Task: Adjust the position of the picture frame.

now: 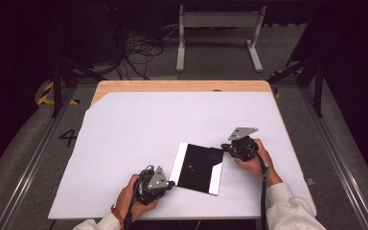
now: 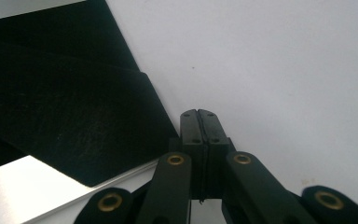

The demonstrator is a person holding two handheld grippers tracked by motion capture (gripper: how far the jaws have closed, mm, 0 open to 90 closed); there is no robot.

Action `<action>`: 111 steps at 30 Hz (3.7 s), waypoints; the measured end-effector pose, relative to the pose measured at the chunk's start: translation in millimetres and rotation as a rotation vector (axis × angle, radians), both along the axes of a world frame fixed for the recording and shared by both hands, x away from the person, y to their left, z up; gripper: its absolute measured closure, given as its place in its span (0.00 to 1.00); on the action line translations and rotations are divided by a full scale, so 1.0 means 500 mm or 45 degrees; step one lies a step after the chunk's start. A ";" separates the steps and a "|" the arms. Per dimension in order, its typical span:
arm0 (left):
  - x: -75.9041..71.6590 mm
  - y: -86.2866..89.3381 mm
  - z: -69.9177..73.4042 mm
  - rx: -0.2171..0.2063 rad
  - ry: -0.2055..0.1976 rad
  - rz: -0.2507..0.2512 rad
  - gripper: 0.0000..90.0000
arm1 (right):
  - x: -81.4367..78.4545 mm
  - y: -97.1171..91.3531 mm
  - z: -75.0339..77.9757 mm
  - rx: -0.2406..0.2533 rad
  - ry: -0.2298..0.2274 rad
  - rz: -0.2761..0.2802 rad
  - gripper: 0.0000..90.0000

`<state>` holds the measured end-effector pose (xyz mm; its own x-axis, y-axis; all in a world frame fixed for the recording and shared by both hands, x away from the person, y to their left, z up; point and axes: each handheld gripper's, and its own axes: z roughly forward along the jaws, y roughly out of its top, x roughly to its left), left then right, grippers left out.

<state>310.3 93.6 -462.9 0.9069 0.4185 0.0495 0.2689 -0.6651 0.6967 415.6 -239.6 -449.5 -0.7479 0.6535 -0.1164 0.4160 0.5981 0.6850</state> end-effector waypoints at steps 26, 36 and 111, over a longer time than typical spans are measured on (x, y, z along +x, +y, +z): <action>0.102 0.008 -0.002 0.021 -0.079 0.194 0.99 | -0.138 -0.035 -0.008 0.019 -0.042 -0.092 1.00; 0.140 0.015 -0.003 -0.005 -0.063 0.247 0.96 | -0.187 -0.024 -0.012 0.022 -0.063 -0.122 1.00; 0.182 -0.005 -0.002 -0.049 -0.041 0.187 0.97 | -0.217 -0.011 -0.020 0.185 0.041 0.047 1.00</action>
